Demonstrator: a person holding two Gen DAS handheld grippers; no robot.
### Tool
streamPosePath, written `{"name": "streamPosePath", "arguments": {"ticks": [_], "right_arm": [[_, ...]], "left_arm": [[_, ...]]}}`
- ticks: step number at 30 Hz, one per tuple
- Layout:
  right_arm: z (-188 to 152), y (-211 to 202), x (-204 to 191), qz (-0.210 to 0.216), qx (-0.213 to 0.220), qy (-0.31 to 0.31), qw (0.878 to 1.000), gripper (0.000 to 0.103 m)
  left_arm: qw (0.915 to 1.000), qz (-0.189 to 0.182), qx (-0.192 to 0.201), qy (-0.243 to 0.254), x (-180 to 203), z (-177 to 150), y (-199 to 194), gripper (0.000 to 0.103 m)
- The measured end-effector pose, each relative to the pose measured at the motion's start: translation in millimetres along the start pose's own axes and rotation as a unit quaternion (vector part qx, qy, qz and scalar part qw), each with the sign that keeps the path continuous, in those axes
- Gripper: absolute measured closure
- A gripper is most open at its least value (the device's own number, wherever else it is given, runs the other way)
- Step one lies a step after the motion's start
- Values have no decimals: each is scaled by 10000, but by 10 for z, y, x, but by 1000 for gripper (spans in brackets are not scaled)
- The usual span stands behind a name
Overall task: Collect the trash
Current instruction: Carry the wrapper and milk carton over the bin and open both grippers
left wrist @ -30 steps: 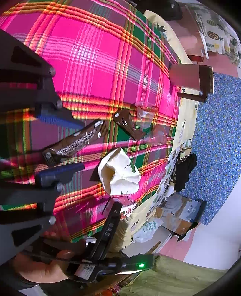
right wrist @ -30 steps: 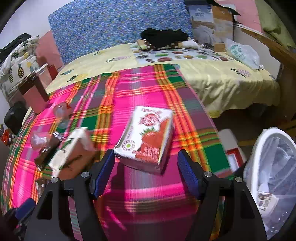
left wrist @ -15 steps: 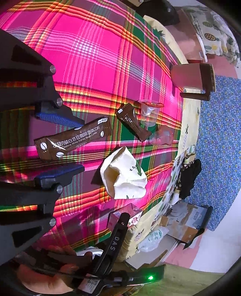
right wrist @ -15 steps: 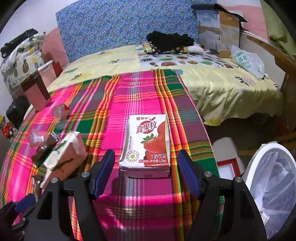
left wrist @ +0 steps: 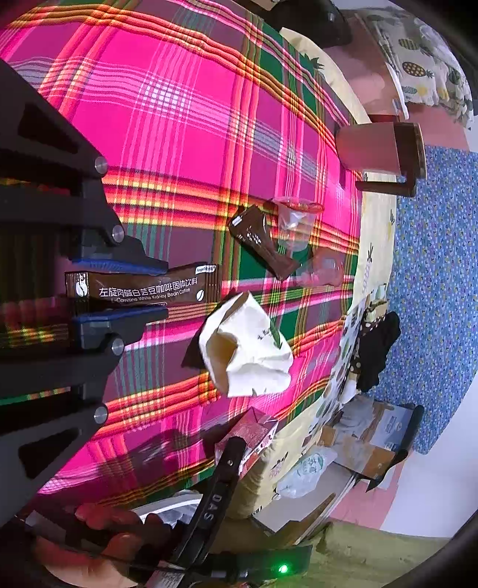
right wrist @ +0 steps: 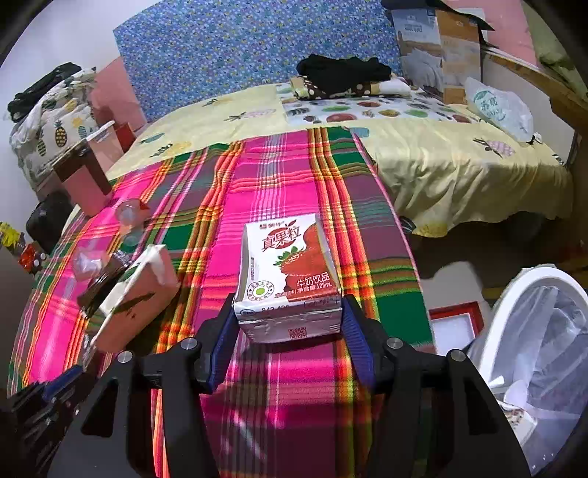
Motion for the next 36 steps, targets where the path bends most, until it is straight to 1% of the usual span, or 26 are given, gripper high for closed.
{"name": "streamPosePath", "arguments": {"ticks": [14,22,30,36], "right_arm": [[-288,-435,138,255,80,-19,9996,48],[-330,-610,225,349,213,70,9991,48],[-341,-732,467,261,390,279,9985,48],[-348,-807,764,46,510,534,9973,48]], "left_arm": [[9993,-178,171,275,360,-58,-251,86],[9977,-355,235,524,675,-71,-368,86],[9947,-580,226,821,1082,-45,-353,86],[9905,-827,150,1086,1464,-39,-249,86]]}}
Point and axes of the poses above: each gripper's, at about its wrist camera, not at the fingertips, and y roughly the way its jaws point, x to its right, z to its top, the point moved 10 cm from there along y, roughly the way its jaws point, and after that the axes turned 8 degrees about -z, right-handed, at the moved point
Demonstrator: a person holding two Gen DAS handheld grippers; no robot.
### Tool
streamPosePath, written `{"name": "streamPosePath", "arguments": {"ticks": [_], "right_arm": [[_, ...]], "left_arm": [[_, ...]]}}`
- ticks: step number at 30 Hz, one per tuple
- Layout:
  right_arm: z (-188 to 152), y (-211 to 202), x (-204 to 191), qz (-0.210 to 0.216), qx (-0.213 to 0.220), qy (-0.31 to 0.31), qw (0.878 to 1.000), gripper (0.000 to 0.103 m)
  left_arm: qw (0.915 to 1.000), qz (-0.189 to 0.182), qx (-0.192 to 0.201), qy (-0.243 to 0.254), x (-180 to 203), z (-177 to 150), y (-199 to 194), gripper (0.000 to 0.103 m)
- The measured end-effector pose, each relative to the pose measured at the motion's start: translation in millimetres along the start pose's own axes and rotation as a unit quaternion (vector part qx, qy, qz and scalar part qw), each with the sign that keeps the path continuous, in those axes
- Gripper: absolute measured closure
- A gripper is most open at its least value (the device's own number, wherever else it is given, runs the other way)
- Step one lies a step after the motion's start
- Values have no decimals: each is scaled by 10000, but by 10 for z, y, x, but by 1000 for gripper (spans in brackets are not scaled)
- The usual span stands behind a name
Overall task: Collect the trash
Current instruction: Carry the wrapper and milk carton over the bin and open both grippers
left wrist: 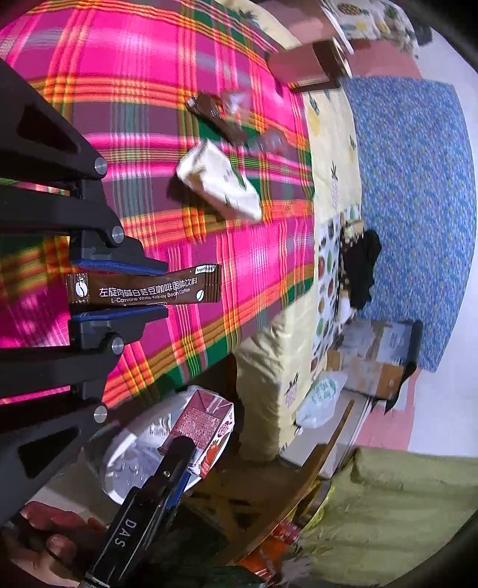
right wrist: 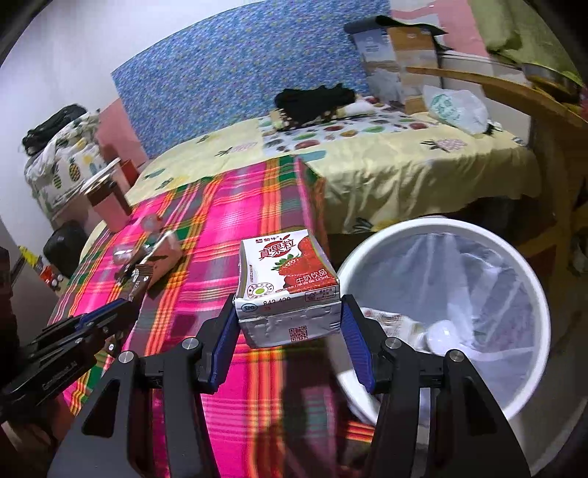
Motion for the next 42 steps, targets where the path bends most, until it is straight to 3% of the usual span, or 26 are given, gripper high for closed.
{"name": "streamPosePath", "arguments": {"ticks": [14,27,33,39,42], "right_arm": [[-110,-114,866,-727,39,728,9947,48],[-255,-113,1288,-954,-161,1030,9900,48],[-340,-48,1423,-1017,-371,1108,9879,47],[-321,-87,1442,-979,-258,1114,9886,42],[-290,-120,1429,-928,-180,1095,9895,41]], "left_arm": [[9944,-824,-275,608,948,76,510,86],[9831,-1320,-672,1080,1625,-50,971,86],[9782,-1524,-844,1134,1785,-123,1151,85],[9789,-1479,-902,1080,1773,-121,1217,82],[9796,-1500,-869,1013,1749,-97,1186,71]]}}
Point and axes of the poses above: each gripper's, at about its wrist camera, not at the fingertips, and y roughly the way its jaws point, x to its right, z to its top, the point moved 10 cm from there along y, roughly the way its jaws point, and after that the axes turned 8 degrees about -z, right-handed, at the moved point
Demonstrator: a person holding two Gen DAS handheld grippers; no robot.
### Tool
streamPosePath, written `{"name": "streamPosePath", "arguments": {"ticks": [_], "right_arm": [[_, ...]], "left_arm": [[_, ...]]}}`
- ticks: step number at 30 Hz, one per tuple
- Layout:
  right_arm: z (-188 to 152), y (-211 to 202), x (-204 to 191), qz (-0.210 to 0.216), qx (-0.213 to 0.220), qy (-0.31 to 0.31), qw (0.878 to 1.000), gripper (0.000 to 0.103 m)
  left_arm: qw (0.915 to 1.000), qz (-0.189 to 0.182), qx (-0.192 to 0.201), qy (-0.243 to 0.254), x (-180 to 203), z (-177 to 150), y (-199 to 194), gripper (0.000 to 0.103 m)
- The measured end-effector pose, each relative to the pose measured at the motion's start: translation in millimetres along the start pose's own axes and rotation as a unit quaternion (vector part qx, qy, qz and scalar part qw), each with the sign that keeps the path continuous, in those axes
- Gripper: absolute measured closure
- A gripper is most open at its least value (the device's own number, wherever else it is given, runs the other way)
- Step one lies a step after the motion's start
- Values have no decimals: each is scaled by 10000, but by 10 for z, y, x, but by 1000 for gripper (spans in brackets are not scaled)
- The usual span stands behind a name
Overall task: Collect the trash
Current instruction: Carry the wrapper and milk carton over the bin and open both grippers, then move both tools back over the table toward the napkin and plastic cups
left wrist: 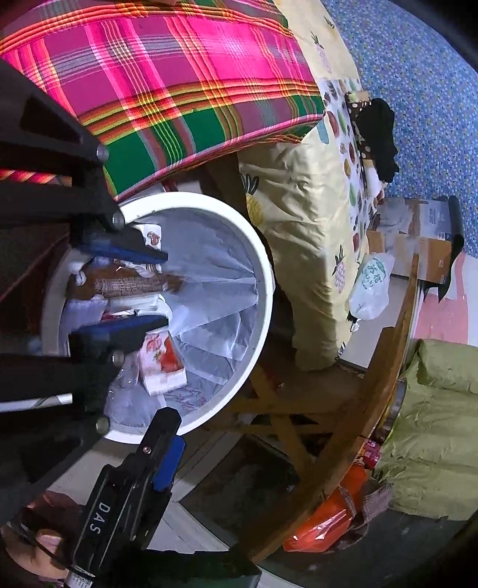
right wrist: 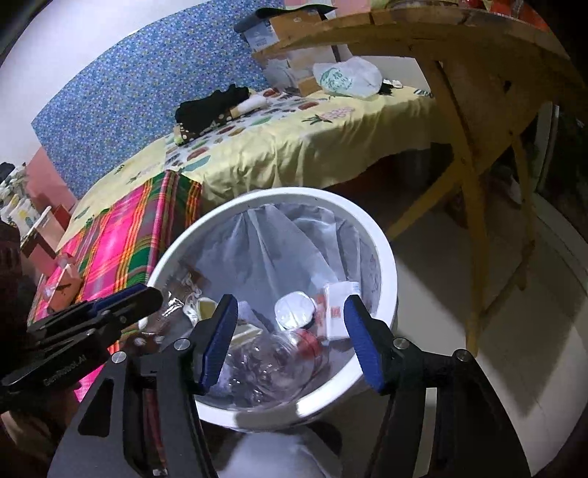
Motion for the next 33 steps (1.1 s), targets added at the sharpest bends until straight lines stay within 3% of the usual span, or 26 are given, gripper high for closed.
{"name": "streamPosePath", "arguments": {"ticks": [16,33], "right_arm": [[68,-241,-432,427,357,-385,9977,38],[-119,-299,-1039,847,155,-1025,9910,38]], "left_arm": [[9985,286,351,-313,-238,-91,-612,70],[9923,861,625,-639,-731,-431,-1265,70]]}}
Point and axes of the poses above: each gripper's, at about its wrist camera, not at the fingertips, and y roughly the way its jaws point, x to its right, z to its top, the point moved 10 cm from there along y, roughly the way its jaws point, and after that the axes turned 8 degrees about -z, right-handed, at the moved point
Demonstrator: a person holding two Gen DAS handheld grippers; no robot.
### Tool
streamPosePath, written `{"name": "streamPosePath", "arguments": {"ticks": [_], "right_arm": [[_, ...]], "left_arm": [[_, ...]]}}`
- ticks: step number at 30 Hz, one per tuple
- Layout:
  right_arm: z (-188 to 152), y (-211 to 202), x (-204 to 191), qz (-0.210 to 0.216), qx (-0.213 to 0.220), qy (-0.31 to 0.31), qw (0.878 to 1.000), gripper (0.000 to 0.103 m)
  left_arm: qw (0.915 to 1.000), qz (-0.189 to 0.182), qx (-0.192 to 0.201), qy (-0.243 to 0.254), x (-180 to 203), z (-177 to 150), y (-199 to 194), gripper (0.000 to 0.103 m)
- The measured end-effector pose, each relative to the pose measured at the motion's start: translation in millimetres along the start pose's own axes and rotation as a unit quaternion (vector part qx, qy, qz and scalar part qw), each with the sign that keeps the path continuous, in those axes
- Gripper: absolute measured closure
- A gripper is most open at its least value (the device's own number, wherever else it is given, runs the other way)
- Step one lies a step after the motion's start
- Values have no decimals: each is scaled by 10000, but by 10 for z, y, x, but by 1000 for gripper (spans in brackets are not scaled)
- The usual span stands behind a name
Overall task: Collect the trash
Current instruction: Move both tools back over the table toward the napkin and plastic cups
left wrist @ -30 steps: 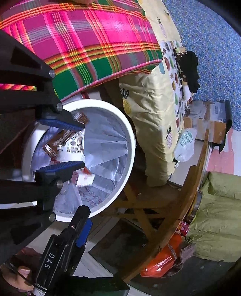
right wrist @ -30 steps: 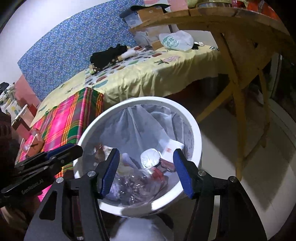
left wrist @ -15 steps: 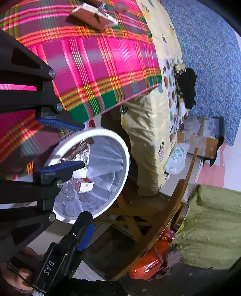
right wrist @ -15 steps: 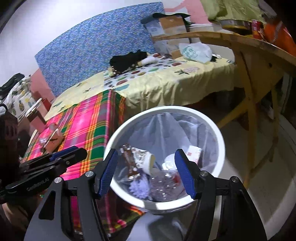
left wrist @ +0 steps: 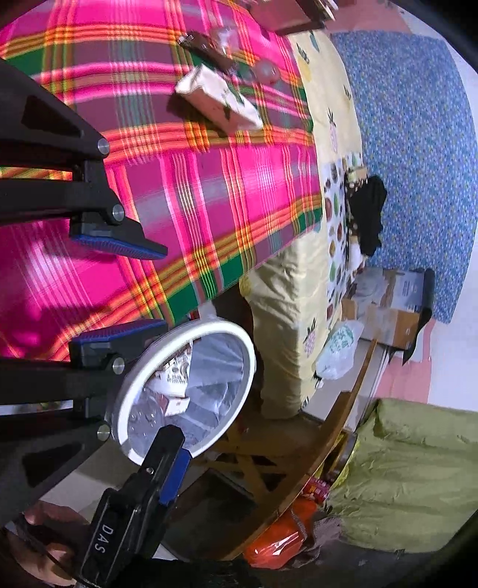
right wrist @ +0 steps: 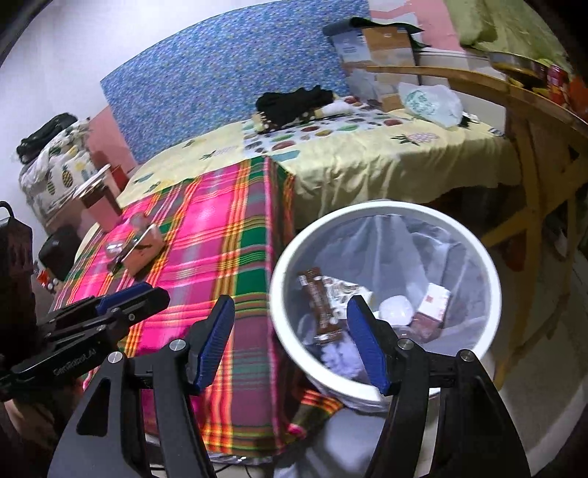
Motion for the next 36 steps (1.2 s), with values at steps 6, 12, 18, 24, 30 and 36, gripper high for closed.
{"name": "streamPosePath", "arguments": {"ticks": [6,12,18,24,30,36], "right_arm": [[-67,20,-244,230,-94,-184,9995,38],[-111,41,-453,441,-203,-358,9982,38],[-114,46,-662,632,-258,-463,9966,38],[-77,77,-865,788,-298,-559,9949,38],[-43,108,-1064,932,-319,-681,9928,41],[-15,170,-1257,1043,-386,-769,9908,46]], "left_arm": [[9995,249,83,-157,-259,-84,-178,70],[9980,511,169,-327,-524,-166,-366,70],[9954,769,253,-518,-801,-237,-542,70],[9921,993,330,-687,-1082,-255,-684,70],[9884,1204,391,-838,-1359,-247,-812,70],[9853,1377,433,-911,-1631,-218,-894,70]]}}
Point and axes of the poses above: each gripper's, at about its wrist camera, not at the fingertips, and y roughly the way its jaws point, x to its right, z to its top, the point moved 10 cm from there along y, roughly the way its jaws point, and after that the axes turned 8 degrees about -z, right-handed, at the moved point
